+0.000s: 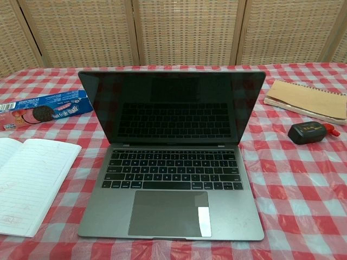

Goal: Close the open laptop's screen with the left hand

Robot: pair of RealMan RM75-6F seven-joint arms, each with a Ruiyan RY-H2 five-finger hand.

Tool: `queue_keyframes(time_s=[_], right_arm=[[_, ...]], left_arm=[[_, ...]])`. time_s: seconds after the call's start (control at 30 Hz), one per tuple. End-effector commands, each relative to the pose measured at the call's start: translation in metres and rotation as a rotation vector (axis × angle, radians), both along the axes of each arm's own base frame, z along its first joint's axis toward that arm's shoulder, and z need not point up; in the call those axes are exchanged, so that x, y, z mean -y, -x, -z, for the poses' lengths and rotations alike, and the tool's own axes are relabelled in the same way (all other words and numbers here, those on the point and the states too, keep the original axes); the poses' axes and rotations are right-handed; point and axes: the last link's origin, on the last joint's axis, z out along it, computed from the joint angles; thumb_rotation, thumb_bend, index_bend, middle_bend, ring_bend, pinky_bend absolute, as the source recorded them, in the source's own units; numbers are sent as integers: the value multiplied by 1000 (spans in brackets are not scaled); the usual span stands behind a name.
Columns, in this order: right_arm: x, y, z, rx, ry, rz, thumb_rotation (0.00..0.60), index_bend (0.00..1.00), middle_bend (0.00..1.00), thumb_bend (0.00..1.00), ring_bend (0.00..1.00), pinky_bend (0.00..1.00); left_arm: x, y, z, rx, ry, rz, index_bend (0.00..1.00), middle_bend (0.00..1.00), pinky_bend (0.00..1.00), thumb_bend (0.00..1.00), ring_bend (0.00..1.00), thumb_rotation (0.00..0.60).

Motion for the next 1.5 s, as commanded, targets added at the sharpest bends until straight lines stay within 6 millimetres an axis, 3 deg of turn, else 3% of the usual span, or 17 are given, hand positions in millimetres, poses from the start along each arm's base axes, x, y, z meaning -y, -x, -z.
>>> queue_keyframes(time_s=[0.03,0.87,1.17,1.23,1.3,1.37,1.47,1.5], right_arm=[[0,0,1,-1,-5,1,600,0,0,608,0,0],[0,1,2,6,-12,3,600,0,0,626,0,0],[2,3,2,19,-15,12,600,0,0,626,0,0],[2,3,2,21,-15,15,600,0,0,626,0,0],[3,4,2,24,-12,17,600,0,0,626,0,0],[3,4,1,27,-9,18,600,1,0,627,0,0],[3,5,0,28,-5,21,600,16,0,627,0,0],[3,5,1,30,-7,22,600,18,0,628,0,0]], left_arm=[[0,0,0,-2,0,2,0,0,0,0,0,600],[0,-3,2,-16,19,12,0,0,0,0,0,600],[-6,-15,9,13,37,88,0,0,0,14,0,600],[-11,-22,11,15,73,123,0,0,0,104,0,600],[-17,-31,12,19,118,159,0,0,0,285,0,600],[-21,-40,13,32,147,186,0,0,0,551,0,600],[-32,-61,12,78,202,245,0,0,0,860,0,600],[-38,-72,11,88,223,275,0,0,0,915,0,600]])
